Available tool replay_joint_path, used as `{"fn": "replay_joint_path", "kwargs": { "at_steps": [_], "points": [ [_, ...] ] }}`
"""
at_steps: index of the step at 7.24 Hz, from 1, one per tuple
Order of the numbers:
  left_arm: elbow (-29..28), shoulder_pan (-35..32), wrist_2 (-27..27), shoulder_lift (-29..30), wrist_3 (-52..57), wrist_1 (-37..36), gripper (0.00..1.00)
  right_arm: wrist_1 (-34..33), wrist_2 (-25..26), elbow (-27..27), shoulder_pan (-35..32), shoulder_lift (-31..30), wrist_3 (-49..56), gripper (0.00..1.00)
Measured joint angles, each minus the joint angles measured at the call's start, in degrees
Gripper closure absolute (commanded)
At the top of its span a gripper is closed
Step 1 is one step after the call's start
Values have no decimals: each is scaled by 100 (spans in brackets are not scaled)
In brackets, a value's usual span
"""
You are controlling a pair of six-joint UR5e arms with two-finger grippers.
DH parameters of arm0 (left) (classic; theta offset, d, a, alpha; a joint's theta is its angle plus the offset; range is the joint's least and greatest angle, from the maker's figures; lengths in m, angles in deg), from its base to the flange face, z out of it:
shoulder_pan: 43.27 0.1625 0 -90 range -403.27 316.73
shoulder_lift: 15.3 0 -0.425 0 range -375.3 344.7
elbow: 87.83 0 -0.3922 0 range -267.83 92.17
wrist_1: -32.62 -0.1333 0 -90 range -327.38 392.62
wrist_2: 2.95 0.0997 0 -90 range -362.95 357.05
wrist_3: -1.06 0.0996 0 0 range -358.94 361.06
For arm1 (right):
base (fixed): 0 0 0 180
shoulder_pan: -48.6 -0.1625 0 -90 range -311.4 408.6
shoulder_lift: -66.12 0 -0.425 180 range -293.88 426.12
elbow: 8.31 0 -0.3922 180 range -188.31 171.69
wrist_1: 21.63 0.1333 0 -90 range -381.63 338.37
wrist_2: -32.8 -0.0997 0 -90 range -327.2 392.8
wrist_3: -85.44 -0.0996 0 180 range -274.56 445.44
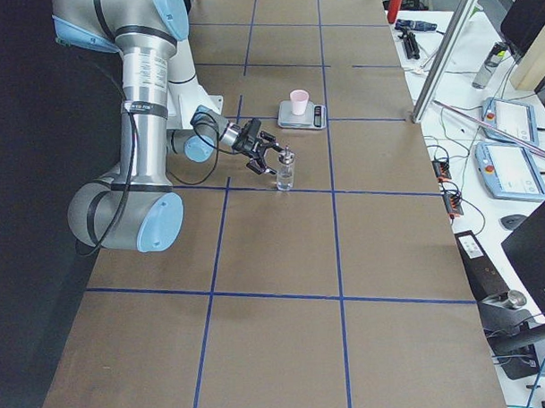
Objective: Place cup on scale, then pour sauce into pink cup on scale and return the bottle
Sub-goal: 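Close the right gripper around the glass sauce bottle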
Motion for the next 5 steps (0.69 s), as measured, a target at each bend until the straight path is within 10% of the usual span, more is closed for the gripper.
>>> {"fn": "replay_joint_path", "kwargs": {
  "at_steps": [5],
  "points": [
    [-8,5,0,-21,2,0,0,-827,225,340,8,469,-7,0]
  ]
}}
